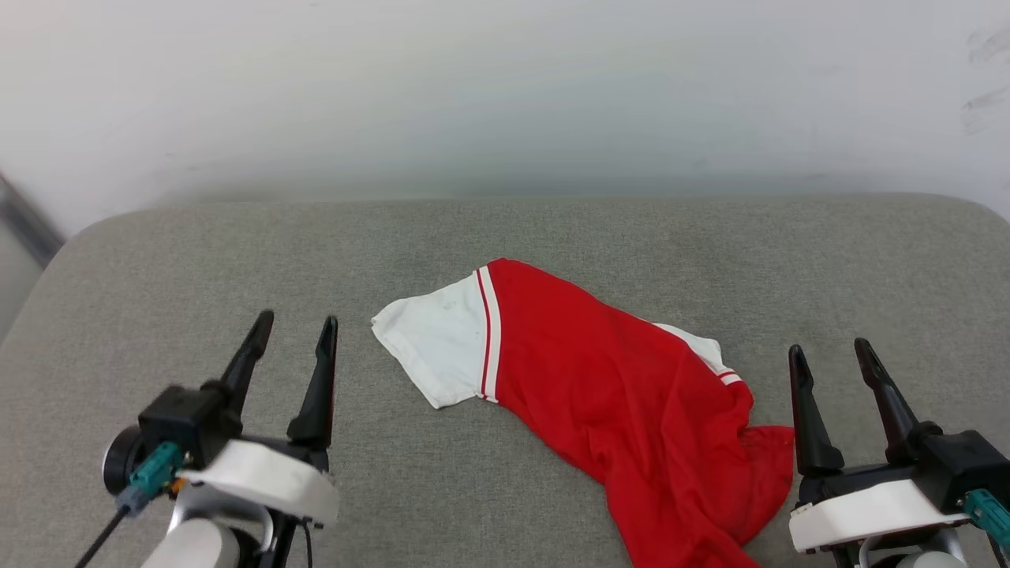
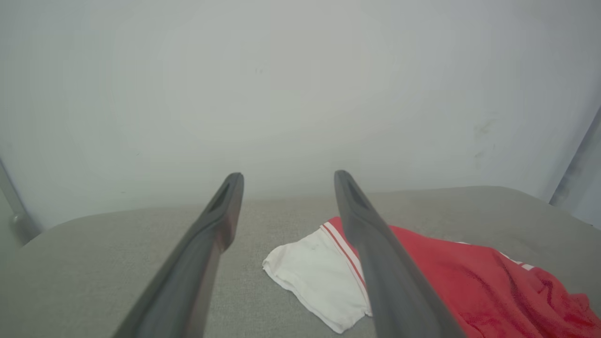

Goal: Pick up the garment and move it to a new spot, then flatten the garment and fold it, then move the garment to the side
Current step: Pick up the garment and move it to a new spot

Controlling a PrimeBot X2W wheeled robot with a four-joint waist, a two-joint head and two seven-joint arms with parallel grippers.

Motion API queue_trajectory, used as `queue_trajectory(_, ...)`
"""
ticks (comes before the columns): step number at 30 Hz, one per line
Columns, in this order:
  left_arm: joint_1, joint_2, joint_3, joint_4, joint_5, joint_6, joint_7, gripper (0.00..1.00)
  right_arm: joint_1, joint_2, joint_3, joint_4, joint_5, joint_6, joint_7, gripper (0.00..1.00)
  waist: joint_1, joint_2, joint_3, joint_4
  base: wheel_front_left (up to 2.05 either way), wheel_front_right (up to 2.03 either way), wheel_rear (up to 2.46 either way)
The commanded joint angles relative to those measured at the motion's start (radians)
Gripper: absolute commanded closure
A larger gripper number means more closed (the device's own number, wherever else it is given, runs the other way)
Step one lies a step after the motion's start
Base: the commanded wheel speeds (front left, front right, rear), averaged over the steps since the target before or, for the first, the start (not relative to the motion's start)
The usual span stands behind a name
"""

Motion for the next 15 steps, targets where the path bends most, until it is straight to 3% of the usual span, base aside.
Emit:
queue_trajectory(1,0.099,-0.015,0.039,-0.041,0.043,-0.018,-0.002,0.00,0.019,0.002,0.001,-0.006,0.023,-0.001,-0.002,0.00,0.0000,0.0000,-0.001,-0.009,0.00,0.00,0.00)
queue_trajectory(9,0.234,-0.124,0.148,-0.088,0.140,-0.032,-0.003,0.00,0.025,0.002,0.005,-0.014,0.041,-0.001,-0.002,0.00,0.0000,0.0000,0.008,-0.021,0.00,0.00,0.00)
queue_trajectory(15,0.234,-0.147,0.178,-0.060,0.182,-0.083,-0.003,0.00,0.006,0.002,0.009,-0.019,0.042,-0.001,-0.002,0.00,0.0000,0.0000,0.019,-0.032,0.00,0.00,0.00)
